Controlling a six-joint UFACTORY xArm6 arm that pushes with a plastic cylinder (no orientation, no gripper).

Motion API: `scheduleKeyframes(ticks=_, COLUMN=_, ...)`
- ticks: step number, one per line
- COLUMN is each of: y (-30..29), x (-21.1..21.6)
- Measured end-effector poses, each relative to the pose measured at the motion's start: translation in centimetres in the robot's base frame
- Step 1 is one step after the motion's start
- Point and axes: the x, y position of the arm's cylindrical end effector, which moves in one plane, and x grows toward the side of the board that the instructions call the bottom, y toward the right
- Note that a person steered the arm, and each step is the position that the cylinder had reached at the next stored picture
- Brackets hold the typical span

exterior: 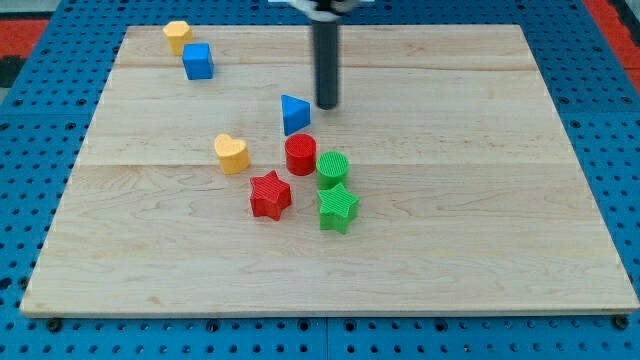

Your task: Point at green star

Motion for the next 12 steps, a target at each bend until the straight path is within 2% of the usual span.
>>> scheduleKeyframes(ticks=1, y=3.3, x=3.5)
scheduleKeyframes(ticks=2, y=-3.9, x=7.3)
scheduleKeyframes(ticks=3, y=-9.1, x=5.1)
scheduleKeyframes(ticks=4, y=-9.5, x=3.5)
scheduleKeyframes(ticks=5, y=-5.7, x=6.1)
scheduleKeyframes(ticks=6, y=-8.4, x=3.5)
scheduleKeyframes(ticks=7, y=-6.9, x=-1.0)
scheduleKeyframes(ticks=8, y=-4.9, x=-2.6)
scheduleKeyframes(ticks=9, y=-11.9, x=-3.4)
scheduleKeyframes(ticks=10, y=-12.9, x=-1.2)
scheduleKeyframes(ticks=11, y=-16.1, x=-3.9)
scheduleKeyframes(ticks=12, y=-14.0, x=-4.8)
